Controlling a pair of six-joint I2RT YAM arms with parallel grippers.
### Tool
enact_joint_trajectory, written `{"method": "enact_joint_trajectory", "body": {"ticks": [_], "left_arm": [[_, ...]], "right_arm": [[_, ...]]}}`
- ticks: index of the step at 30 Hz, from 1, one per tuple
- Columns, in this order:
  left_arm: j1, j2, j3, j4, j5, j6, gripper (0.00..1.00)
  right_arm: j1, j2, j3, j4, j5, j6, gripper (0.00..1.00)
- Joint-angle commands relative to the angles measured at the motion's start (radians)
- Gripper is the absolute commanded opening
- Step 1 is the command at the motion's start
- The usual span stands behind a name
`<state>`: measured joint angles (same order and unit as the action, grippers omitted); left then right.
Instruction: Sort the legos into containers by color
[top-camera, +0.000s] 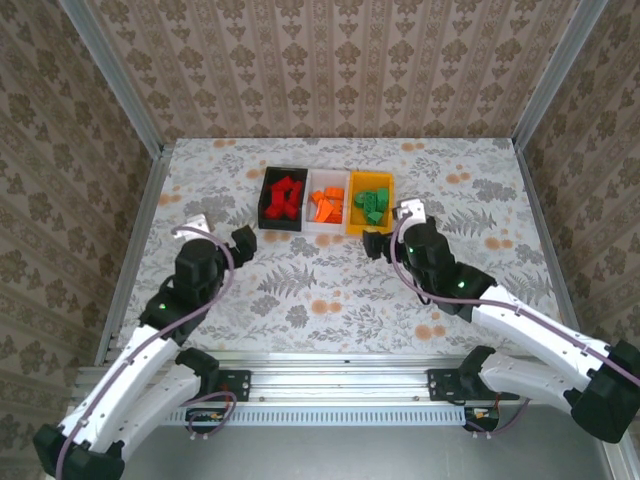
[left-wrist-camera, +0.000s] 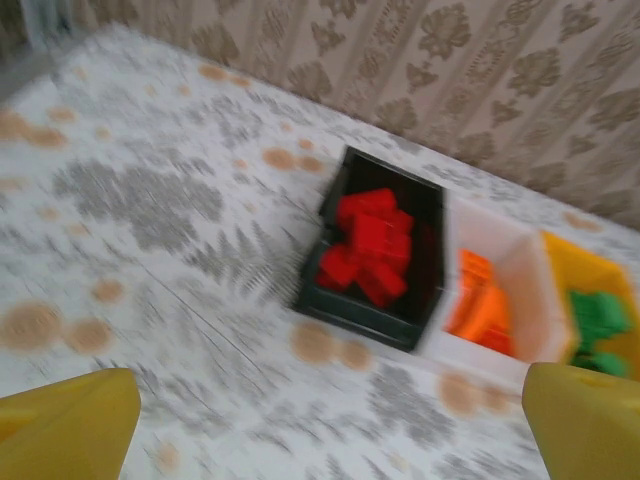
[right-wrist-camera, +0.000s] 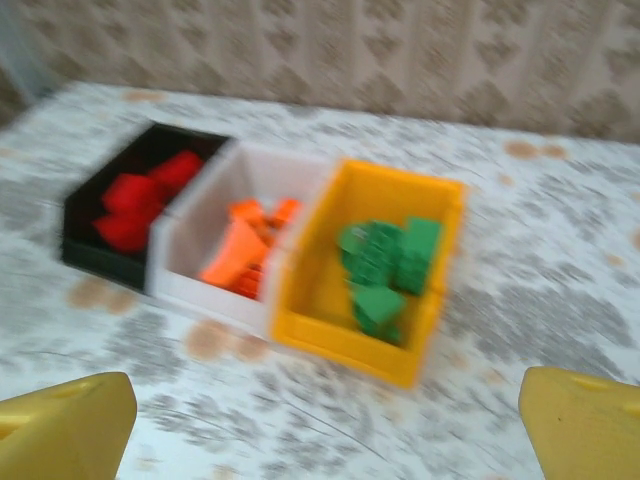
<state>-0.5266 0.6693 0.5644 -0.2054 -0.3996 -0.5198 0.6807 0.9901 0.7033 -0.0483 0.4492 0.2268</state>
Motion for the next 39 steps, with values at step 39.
{"method": "enact_joint_trajectory", "body": {"ticks": [39], "left_arm": [[0.497, 0.865, -0.162, 1.062, 0.381, 0.583, 1.00]], "right_arm": [[-0.659, 0.544, -0.297, 0.915, -0.375, -0.198, 1.00]]}}
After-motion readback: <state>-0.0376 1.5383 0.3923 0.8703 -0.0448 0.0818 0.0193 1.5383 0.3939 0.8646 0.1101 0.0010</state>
